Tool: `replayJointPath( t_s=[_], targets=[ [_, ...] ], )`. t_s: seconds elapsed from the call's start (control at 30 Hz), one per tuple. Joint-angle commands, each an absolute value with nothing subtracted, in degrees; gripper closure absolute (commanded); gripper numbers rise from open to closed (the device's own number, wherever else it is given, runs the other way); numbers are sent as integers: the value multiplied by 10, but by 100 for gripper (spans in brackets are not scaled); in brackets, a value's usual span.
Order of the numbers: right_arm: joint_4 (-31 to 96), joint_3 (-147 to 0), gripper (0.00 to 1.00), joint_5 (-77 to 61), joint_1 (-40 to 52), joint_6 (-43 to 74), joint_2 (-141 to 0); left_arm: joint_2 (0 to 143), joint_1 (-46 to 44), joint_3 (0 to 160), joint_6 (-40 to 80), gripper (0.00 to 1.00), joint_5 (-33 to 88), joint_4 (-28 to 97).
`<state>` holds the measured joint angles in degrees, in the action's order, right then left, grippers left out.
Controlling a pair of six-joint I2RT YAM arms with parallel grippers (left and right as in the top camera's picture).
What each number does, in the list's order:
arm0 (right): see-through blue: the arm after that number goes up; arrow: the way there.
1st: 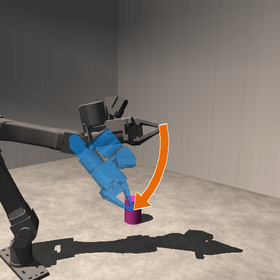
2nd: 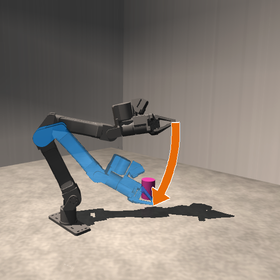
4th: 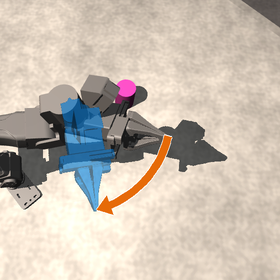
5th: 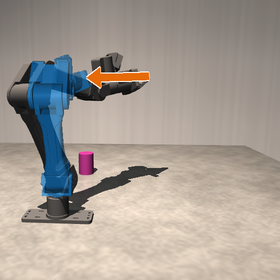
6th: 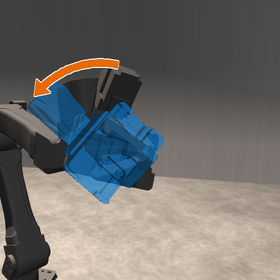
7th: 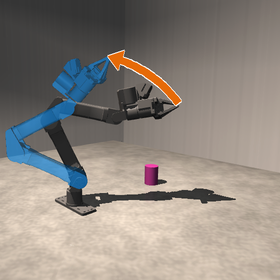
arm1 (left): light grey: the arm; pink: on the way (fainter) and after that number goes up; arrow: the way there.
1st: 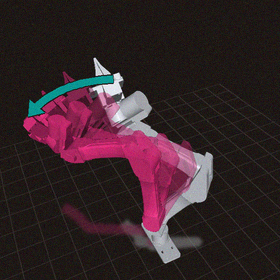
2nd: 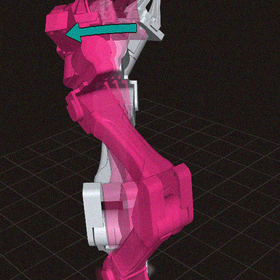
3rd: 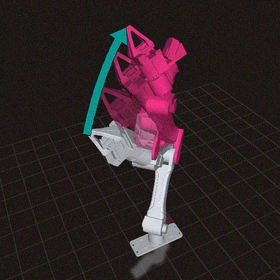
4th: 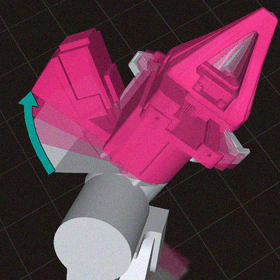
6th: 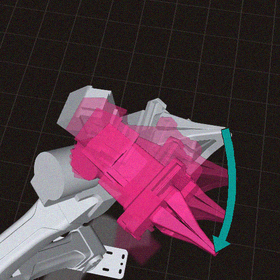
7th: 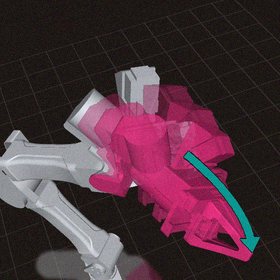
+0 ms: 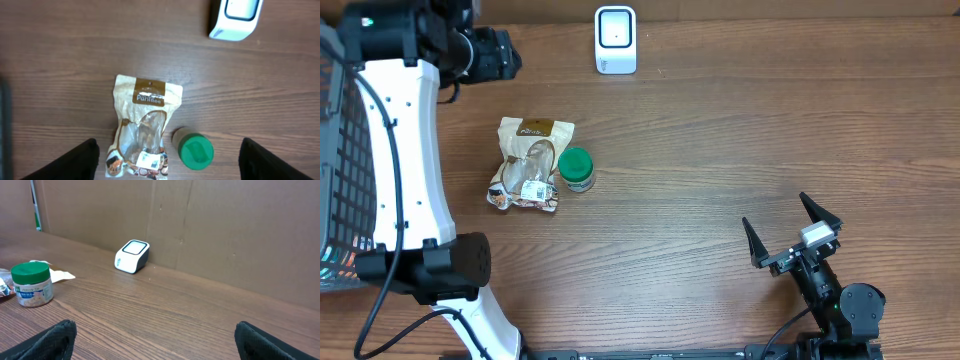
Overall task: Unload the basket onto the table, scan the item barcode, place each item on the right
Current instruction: 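Lift the snack bag out and place it beside the jar, then lower the left gripper into the basket toward the green tissue pack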
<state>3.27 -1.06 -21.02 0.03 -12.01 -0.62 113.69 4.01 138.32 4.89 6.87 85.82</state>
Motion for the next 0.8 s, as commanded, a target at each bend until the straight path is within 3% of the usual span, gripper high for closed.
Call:
replayJointPath(
  t_s=[0.0, 0.23, 0.47, 0.6, 0.77],
  targets=[
    [32, -4, 0, -211, 1, -118, -3, 1127, 77, 1464, 36, 20, 70, 884],
    [31, -4, 0, -211, 1, -118, -3, 1126, 222, 1586, 57, 0, 73, 936],
    [32, -4, 0, -211, 1, -118, -3, 1126, 376, 1595, 167, 0, 70, 940],
    [32, -4, 0, -211, 1, -118, -3, 1128, 456, 1595, 167, 0, 55, 945],
    [32, -4, 0, -211, 1, -118, -3, 1131, 488, 1594, 145, 0, 36, 954]
  ],
)
